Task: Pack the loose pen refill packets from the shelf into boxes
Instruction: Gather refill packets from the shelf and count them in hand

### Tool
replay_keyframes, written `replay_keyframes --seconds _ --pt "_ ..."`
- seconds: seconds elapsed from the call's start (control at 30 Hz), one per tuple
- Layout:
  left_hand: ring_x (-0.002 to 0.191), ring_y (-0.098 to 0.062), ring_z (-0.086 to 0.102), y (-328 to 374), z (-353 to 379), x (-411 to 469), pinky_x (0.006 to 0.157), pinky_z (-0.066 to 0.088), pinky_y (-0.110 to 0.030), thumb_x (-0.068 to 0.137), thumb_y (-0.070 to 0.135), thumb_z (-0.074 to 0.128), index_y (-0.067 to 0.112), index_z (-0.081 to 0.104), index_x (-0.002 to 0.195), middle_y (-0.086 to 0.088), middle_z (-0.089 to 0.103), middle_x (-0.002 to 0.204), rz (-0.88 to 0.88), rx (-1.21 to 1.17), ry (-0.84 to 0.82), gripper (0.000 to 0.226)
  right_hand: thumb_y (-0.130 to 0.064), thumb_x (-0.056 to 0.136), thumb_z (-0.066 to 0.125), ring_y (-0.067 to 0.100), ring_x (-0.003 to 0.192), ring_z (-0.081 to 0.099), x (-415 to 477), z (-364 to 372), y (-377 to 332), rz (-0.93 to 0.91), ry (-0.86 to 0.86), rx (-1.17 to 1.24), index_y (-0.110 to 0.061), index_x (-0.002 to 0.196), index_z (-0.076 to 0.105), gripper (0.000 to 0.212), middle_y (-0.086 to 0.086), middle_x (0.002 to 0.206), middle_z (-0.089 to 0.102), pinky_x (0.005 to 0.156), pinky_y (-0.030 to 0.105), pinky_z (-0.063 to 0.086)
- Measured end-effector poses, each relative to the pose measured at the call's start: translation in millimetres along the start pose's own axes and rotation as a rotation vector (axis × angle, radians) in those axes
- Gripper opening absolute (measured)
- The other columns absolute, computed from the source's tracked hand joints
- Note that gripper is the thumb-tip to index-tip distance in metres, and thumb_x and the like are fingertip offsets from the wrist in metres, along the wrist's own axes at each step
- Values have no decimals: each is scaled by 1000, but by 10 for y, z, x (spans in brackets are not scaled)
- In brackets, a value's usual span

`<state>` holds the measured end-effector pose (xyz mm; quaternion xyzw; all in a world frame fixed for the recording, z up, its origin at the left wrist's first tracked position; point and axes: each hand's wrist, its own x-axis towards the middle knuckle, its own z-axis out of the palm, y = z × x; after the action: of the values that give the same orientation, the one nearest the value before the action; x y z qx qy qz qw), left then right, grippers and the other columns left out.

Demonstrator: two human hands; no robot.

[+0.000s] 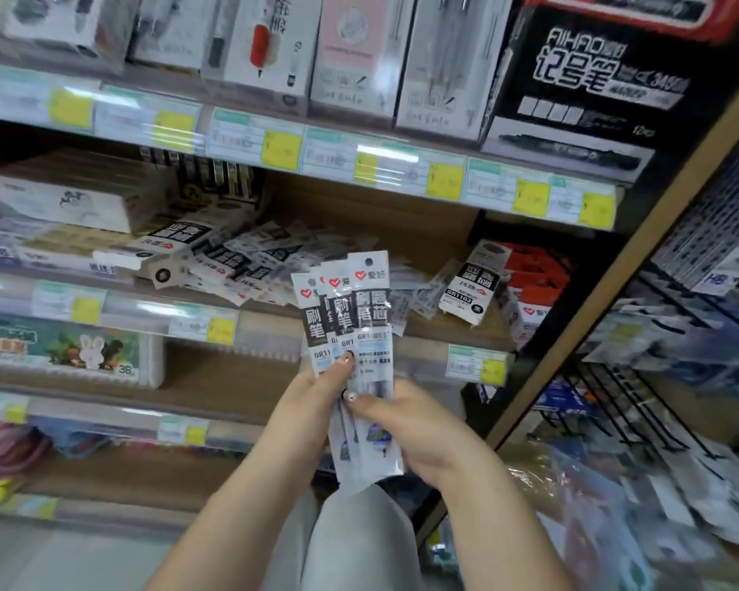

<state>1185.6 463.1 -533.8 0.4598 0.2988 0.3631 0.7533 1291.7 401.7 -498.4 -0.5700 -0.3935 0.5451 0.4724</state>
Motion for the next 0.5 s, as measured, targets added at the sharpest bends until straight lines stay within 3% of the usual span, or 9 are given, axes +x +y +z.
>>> replay_keyframes --seconds 0.1,0.17,0.33,0.5 --pt "87 -26 71 -28 25 -58 72 54 -36 73 44 58 26 75 93 -10 74 97 2 17 -25 32 -8 95 50 19 89 70 -52 -18 79 26 42 146 -21 97 67 22 4 94 74 82 35 56" --pt "88 -26 71 -48 27 -67 78 54 -40 74 40 60 25 75 93 -10 74 97 11 8 -33 29 -10 95 50 18 85 71 -70 -8 132 45 84 201 -19 98 67 20 6 93 75 79 34 57" --pt "92 -28 70 -58 -23 -62 85 52 -43 83 25 61 17 75 92 -11 74 98 23 3 6 18 -9 95 50 26 99 68 -52 107 223 5 170 280 -18 105 65 21 11 107 72 89 42 53" --pt "88 -27 71 24 -181 -112 77 55 -38 89 14 59 15 74 90 -11 74 94 18 35 16 16 -6 95 48 32 95 65 -10 283 354 -22 172 287 -14 102 68 23 18 104 69 91 47 49"
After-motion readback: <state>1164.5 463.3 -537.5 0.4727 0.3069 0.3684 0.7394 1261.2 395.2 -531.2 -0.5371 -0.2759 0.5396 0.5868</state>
